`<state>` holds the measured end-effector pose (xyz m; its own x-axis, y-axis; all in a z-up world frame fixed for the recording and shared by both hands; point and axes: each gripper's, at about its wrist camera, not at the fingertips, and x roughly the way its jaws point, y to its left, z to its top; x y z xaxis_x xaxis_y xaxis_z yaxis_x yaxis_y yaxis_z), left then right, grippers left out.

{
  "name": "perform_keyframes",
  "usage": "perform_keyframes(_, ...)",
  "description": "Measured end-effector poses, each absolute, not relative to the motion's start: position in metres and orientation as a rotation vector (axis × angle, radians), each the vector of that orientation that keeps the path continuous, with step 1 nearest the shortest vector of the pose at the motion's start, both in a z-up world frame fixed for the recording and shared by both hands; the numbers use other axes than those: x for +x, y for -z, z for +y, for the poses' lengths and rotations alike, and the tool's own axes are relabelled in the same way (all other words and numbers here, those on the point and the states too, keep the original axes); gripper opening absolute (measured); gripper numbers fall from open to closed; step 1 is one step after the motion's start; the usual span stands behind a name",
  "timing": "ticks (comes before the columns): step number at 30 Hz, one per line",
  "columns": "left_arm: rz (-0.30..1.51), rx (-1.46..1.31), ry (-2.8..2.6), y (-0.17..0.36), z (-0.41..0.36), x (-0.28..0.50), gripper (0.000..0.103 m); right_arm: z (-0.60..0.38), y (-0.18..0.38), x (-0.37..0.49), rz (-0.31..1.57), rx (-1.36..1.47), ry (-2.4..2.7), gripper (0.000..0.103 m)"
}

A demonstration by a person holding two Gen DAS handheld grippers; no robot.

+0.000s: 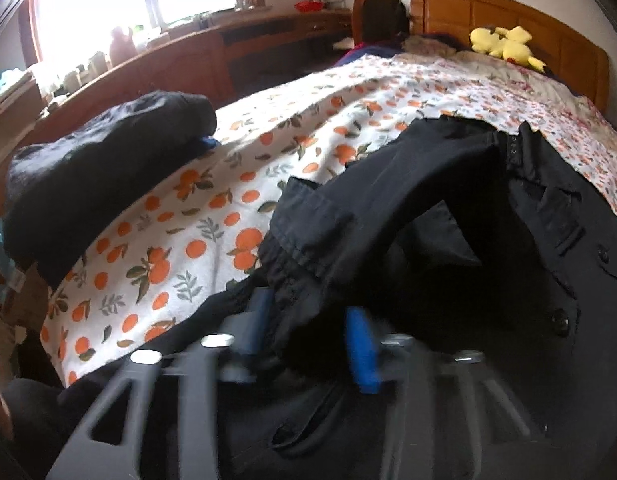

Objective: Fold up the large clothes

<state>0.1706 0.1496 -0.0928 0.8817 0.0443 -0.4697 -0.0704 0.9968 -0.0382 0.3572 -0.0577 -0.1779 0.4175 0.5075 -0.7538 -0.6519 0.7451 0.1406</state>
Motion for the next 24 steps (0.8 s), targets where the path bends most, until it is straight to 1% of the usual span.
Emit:
perform_keyframes(2, 0.491, -0.058, -0.055, 0.094, 0.150, 0.171, 0.101, -0.061, 0.176, 0.356, 0.875, -0.180, -0.743, 0.003)
perform_keyframes(4, 0.493, -0.057, -0.052, 0.094, 0.148, 0.171, 0.101, -0.071, 0.167, 0.351, 0.840, -0.164, -0.762, 0.002)
perform_keyframes(8, 0.482, -0.063, -0.048, 0.094, 0.144, 0.171, 0.101, -0.090, 0.141, 0.334, 0.752, -0.142, -0.782, 0.002)
perform_keyframes(15, 0.476, -0.059, -0.022, 0.092, 0.132, 0.172, 0.101, -0.160, 0.101, 0.294, 0.642, -0.071, -0.766, 0.002)
perform_keyframes(20, 0.477, -0.050, 0.008, 0.092, 0.118, 0.175, 0.101, -0.207, 0.100, 0.282, 0.656, -0.019, -0.698, 0.003)
perform_keyframes(24, 0.480, -0.046, 0.035, 0.093, 0.105, 0.181, 0.101, -0.231, 0.113, 0.278, 0.680, -0.052, -0.610, 0.005)
